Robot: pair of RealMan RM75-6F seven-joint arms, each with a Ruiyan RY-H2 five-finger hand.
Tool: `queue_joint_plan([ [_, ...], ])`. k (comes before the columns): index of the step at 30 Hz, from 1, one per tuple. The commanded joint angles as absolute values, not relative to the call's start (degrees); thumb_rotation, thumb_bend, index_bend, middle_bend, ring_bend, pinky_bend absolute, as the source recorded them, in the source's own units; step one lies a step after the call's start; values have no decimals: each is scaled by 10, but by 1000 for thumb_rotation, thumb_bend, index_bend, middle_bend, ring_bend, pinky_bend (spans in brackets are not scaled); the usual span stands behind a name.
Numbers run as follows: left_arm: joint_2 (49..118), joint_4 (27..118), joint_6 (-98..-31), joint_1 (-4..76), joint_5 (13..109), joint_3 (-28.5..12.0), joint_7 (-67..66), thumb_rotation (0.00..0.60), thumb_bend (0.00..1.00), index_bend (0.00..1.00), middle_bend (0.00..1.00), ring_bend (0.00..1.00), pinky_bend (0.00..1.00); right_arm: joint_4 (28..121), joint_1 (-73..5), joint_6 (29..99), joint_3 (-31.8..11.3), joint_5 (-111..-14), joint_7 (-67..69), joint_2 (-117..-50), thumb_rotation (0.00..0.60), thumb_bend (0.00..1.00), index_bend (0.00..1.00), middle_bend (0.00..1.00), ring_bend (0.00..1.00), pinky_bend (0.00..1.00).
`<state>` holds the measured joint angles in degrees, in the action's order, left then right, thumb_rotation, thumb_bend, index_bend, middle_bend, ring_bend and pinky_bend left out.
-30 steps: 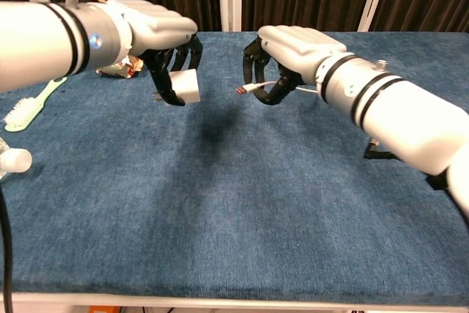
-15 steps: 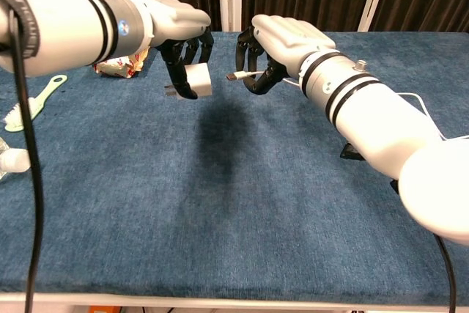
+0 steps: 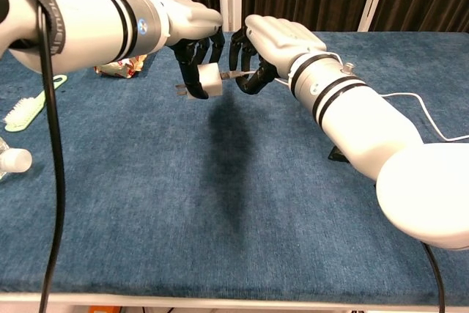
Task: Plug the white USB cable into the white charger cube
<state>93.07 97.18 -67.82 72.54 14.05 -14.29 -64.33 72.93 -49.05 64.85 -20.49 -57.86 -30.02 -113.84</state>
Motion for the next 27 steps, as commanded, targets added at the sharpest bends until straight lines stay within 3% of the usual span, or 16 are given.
queue_joint_plan([
  [1,931,972,-679,727,139,-143,-643,546,204,480,520,395,75,728,-491,647,-205,-578,-301,-1139,600,505,664,501,261,11],
  [27,939,959,-675,752,105,-145,-654,559,203,479,520,396,79,720,-490,640,-203,-577,-301,-1143,600,506,667,498,261,11],
])
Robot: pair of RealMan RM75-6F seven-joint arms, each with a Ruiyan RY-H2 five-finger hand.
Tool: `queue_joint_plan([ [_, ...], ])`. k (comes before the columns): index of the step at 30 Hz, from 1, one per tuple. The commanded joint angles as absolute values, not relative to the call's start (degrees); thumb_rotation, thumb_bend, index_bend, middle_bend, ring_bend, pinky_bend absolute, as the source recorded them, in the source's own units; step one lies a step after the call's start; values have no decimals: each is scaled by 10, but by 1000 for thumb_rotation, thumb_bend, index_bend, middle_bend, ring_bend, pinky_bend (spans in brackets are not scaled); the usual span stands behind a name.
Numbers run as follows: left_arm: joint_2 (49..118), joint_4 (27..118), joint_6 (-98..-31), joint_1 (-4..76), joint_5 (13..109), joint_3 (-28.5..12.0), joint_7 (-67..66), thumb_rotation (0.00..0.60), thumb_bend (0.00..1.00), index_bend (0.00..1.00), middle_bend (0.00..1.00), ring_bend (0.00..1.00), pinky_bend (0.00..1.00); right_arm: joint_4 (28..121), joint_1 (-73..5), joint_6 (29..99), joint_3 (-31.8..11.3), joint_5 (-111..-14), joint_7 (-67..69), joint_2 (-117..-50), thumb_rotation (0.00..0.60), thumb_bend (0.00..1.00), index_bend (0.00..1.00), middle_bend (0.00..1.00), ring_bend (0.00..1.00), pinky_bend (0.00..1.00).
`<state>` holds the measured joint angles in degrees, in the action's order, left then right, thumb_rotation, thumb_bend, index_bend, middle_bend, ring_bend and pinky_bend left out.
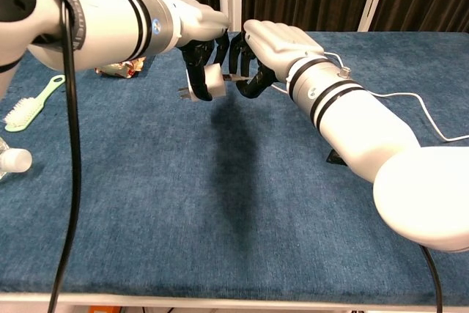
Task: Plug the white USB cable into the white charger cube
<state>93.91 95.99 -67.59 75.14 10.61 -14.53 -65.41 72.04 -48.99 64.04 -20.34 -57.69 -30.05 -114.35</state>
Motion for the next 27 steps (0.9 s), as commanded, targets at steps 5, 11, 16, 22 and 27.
queue_joint_plan([
  [5,942,956,-674,755,102,-143,-656,565,203,480,520,396,79,719,-490,639,-203,-577,-302,-1144,600,507,667,498,264,11],
  [11,945,950,-673,757,96,-141,-657,572,203,480,520,396,80,717,-489,638,-203,-576,-302,-1144,600,503,666,497,266,11],
  [16,949,945,-671,762,88,-143,-660,573,202,480,520,396,80,717,-491,636,-201,-576,-304,-1146,600,500,666,496,266,11],
  [22,951,937,-671,765,78,-146,-664,576,203,481,525,402,81,724,-488,640,-198,-580,-305,-1145,600,502,666,495,266,11],
  [27,954,929,-669,768,72,-147,-667,573,203,488,533,407,83,728,-486,641,-196,-582,-305,-1145,600,506,666,494,266,11],
])
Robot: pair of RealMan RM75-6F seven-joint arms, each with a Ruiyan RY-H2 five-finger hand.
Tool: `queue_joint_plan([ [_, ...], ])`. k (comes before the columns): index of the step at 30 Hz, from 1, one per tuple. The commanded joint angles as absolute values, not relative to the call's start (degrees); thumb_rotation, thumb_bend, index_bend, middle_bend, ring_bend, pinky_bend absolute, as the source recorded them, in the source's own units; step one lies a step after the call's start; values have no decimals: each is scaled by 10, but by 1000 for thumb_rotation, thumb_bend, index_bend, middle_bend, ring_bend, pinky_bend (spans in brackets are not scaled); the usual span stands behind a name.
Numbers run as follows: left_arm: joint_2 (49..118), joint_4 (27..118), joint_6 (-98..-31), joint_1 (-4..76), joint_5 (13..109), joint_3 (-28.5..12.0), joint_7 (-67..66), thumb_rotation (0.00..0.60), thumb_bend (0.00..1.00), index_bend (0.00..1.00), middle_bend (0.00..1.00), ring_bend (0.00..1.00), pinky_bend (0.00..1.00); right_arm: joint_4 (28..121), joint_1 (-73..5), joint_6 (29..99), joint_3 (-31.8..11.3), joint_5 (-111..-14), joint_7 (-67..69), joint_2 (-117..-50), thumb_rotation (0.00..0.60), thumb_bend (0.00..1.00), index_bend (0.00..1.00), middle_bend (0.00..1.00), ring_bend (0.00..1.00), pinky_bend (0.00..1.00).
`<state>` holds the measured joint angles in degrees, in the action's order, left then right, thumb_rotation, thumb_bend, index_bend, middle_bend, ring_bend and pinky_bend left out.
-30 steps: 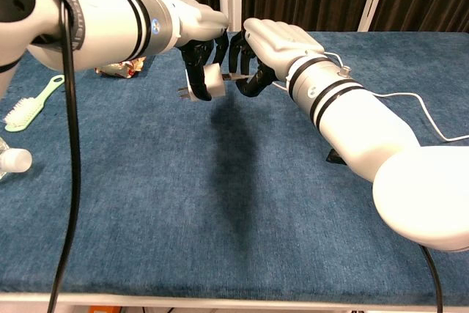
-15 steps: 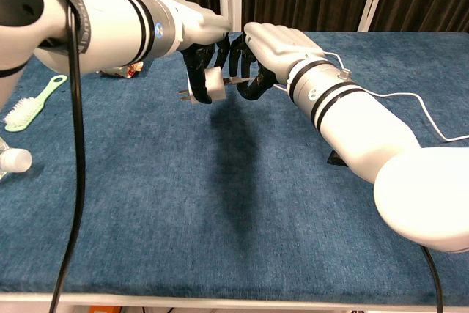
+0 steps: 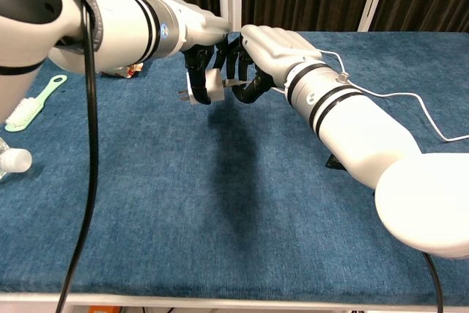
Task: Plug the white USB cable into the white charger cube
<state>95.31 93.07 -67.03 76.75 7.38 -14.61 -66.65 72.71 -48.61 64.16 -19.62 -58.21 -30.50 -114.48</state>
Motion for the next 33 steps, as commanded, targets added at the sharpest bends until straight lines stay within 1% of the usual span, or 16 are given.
queue_joint_plan([
  [1,955,927,-669,769,71,-147,-667,574,203,488,534,407,83,728,-486,641,-195,-582,-305,-1145,600,503,666,494,266,11],
  [6,957,921,-664,770,68,-149,-666,574,203,488,535,411,84,727,-485,639,-196,-581,-303,-1146,600,501,667,493,266,11],
  [17,962,916,-660,770,73,-148,-661,574,201,488,535,410,86,717,-484,631,-197,-580,-292,-1152,600,459,657,480,266,11],
  [18,961,916,-660,769,74,-147,-660,574,201,488,535,410,86,718,-483,630,-196,-580,-291,-1150,600,444,641,474,264,11],
  [21,959,918,-660,767,77,-146,-658,575,201,488,535,411,86,722,-480,629,-196,-579,-288,-1146,600,385,548,454,251,10],
  [23,959,920,-659,767,78,-145,-658,572,201,488,535,411,86,724,-479,630,-195,-580,-286,-1143,600,366,496,445,250,10],
  [26,958,922,-660,767,81,-144,-657,575,202,488,535,410,86,726,-477,628,-195,-579,-284,-1141,600,364,458,439,250,9],
  [33,956,926,-662,767,83,-144,-656,576,201,488,535,411,87,730,-473,630,-195,-580,-282,-1137,600,364,423,436,250,6],
])
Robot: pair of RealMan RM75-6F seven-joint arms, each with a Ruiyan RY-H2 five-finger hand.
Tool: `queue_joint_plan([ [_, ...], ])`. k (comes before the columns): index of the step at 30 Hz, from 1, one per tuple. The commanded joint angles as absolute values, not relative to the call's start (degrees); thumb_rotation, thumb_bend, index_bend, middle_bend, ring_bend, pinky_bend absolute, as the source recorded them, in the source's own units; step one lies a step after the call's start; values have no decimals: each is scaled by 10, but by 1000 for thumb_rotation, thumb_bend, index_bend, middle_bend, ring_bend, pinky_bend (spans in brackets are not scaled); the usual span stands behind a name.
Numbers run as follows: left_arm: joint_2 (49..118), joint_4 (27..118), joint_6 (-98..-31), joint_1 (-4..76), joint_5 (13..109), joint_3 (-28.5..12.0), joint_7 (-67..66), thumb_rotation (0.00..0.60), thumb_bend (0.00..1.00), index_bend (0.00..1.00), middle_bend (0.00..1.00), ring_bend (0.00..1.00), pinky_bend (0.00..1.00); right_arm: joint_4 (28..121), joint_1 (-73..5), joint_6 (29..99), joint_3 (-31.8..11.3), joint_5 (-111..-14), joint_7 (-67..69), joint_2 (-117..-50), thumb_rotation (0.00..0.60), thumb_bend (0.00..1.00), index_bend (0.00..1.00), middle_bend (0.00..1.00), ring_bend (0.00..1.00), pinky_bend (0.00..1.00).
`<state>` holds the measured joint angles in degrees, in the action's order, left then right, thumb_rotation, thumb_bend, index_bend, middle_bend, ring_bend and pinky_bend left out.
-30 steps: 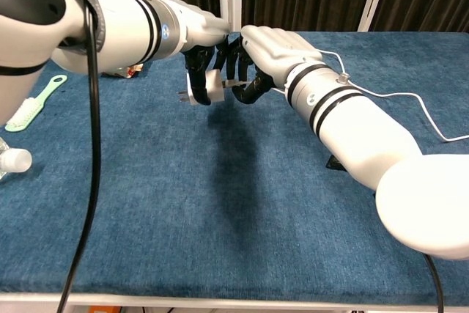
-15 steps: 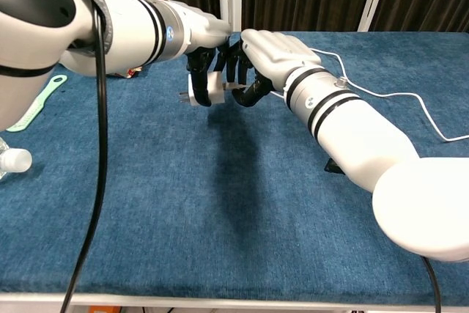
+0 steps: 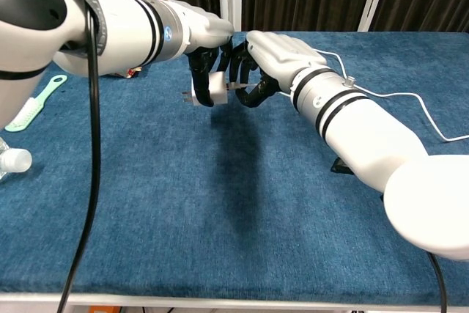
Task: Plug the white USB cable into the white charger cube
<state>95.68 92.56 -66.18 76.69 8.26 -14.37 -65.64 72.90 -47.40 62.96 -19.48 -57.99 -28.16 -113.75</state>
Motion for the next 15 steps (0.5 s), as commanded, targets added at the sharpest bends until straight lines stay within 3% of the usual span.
queue_joint_plan([
  [1,956,927,-662,767,83,-144,-656,576,202,488,535,411,87,730,-473,630,-195,-580,-282,-1137,600,364,419,436,250,5],
  [15,954,930,-662,767,85,-142,-655,574,201,488,535,410,87,743,-466,635,-191,-577,-288,-1130,600,364,427,434,250,5],
])
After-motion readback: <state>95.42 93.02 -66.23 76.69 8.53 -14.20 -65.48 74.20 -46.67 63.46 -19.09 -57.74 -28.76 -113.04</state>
